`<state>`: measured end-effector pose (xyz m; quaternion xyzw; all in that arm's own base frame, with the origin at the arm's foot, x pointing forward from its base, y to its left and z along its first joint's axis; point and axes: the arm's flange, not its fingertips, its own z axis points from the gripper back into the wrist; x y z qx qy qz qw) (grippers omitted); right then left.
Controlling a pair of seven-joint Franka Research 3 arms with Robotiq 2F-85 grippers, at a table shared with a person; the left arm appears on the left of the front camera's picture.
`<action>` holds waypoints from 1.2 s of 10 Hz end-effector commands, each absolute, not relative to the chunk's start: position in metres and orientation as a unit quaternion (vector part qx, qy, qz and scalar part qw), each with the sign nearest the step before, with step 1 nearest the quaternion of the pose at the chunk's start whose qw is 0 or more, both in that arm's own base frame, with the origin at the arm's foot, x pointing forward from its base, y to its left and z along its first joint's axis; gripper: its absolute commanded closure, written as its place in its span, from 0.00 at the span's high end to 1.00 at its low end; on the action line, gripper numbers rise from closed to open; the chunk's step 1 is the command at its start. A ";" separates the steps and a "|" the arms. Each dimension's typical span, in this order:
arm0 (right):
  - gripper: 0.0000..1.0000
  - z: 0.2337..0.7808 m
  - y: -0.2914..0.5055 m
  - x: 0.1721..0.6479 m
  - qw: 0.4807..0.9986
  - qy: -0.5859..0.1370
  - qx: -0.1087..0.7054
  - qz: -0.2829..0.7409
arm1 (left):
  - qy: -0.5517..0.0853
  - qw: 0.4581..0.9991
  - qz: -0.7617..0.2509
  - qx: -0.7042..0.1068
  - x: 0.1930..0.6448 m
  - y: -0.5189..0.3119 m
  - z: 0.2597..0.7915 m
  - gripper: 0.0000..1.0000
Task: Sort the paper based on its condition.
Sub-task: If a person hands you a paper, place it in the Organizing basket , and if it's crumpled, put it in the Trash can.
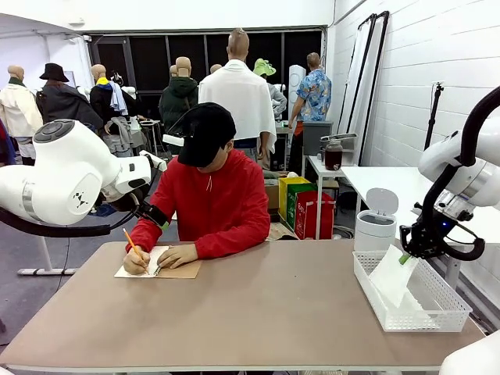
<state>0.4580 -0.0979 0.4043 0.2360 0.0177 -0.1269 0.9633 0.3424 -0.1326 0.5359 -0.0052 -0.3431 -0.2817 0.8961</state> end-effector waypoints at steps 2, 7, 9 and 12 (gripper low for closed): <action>0.00 0.401 -0.082 0.444 0.966 0.022 0.205 -0.157 | -0.345 0.895 -0.283 -0.006 0.342 -0.132 0.536 1.00; 0.00 0.394 -0.065 0.431 0.967 0.032 0.173 -0.186 | -0.345 0.895 -0.283 -0.006 0.342 -0.132 0.536 1.00; 0.00 0.389 -0.059 0.428 0.967 0.031 0.159 -0.197 | -0.345 0.895 -0.283 -0.006 0.342 -0.132 0.536 1.00; 0.33 0.385 -0.057 0.431 0.965 0.059 0.133 -0.217 | -0.345 0.895 -0.283 -0.006 0.342 -0.132 0.536 1.00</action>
